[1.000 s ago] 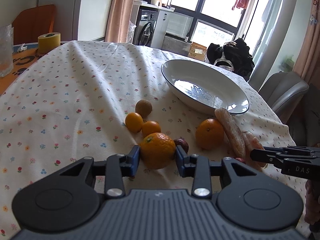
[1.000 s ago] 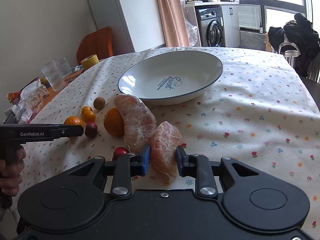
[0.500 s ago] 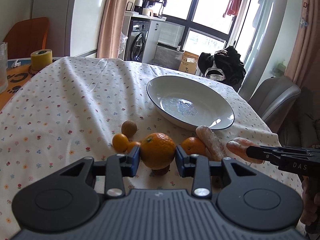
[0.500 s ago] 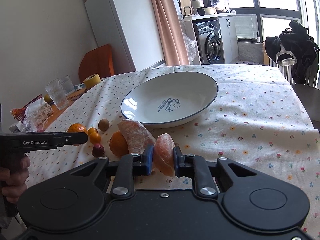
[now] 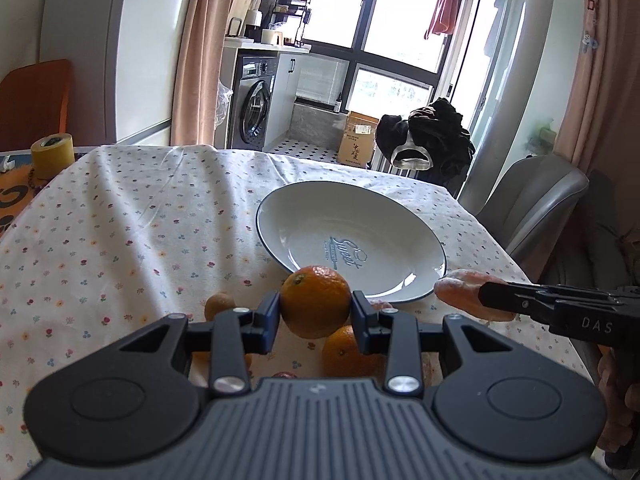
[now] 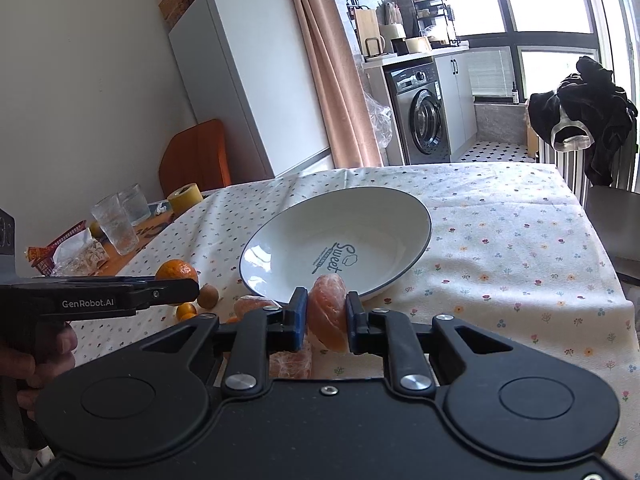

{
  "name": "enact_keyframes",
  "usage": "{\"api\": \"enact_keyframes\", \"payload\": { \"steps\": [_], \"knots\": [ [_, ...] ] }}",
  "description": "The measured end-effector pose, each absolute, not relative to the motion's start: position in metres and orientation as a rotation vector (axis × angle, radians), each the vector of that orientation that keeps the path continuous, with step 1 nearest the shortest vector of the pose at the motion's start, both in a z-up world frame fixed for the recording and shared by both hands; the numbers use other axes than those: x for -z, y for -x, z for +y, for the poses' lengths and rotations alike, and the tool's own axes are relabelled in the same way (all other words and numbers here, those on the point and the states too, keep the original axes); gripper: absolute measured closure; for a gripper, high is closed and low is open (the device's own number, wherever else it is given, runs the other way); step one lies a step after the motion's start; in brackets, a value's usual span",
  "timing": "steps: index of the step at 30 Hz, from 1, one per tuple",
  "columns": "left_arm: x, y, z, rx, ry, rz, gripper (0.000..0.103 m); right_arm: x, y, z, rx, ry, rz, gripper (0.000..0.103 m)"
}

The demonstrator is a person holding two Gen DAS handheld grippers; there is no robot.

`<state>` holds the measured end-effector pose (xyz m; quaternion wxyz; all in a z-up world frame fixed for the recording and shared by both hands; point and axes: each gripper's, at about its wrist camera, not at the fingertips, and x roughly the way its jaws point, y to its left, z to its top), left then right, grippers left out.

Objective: Organize fruits
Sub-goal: 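Carry both fruits into the white bowl and open both tools to release them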

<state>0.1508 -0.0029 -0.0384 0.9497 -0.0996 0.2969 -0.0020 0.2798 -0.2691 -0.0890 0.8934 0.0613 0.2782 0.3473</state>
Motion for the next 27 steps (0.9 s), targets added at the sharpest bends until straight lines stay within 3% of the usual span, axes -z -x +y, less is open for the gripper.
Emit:
{"api": "enact_keyframes", "payload": {
  "steps": [27],
  "knots": [
    [0.050,-0.236,-0.007,0.039,0.184,0.675,0.067,0.093,-0.348,-0.237,-0.759,-0.180,0.599,0.085]
  ]
}}
